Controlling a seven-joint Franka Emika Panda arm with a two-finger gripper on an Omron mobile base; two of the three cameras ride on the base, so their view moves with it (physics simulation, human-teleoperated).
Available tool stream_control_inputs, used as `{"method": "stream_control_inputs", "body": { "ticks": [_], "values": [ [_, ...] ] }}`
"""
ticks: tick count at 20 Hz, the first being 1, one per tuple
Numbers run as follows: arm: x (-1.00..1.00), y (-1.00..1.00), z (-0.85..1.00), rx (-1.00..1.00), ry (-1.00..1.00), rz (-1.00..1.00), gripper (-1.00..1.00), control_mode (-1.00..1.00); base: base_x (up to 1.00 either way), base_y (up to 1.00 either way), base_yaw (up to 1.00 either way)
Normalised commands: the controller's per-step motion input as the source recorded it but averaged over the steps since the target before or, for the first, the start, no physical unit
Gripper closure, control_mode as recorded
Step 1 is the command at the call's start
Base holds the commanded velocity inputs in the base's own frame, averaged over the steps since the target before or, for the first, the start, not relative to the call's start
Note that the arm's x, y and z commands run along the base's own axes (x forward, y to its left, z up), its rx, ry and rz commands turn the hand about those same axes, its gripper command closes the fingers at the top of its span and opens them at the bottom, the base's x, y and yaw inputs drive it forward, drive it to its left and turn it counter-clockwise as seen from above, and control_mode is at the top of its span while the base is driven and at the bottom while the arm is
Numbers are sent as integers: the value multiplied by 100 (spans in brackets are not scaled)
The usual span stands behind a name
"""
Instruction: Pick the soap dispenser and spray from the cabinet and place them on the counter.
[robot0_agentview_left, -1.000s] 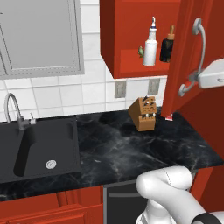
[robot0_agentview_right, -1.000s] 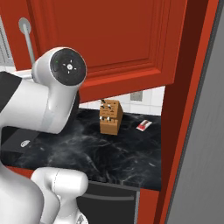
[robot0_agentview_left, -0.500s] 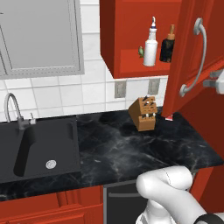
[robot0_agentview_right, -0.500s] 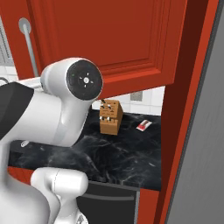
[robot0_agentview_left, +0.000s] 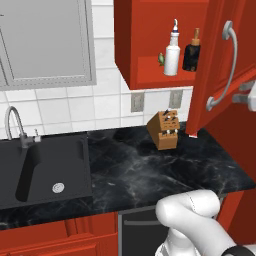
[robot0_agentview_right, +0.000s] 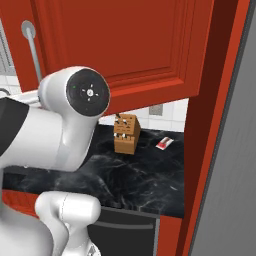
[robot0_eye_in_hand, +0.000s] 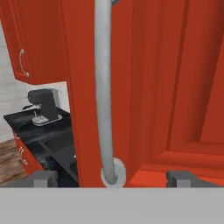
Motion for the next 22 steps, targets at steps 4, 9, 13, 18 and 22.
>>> {"method": "stream_control_inputs", "body": {
  "ticks": [4, 9, 13, 18, 22],
  "values": [
    [-27, 24, 0, -7, 0, 0, -100, -100, 0, 0, 0],
    [-49, 16, 0, -12, -1, -4, -100, -100, 0, 0, 0],
    [-55, 6, 0, -14, -1, -8, -100, -100, 0, 0, 0],
    [-29, 8, 0, -16, 0, -9, -100, -100, 0, 0, 0],
    [-3, 21, 0, -17, 0, -8, -100, -100, 0, 0, 0]
  ]
}}
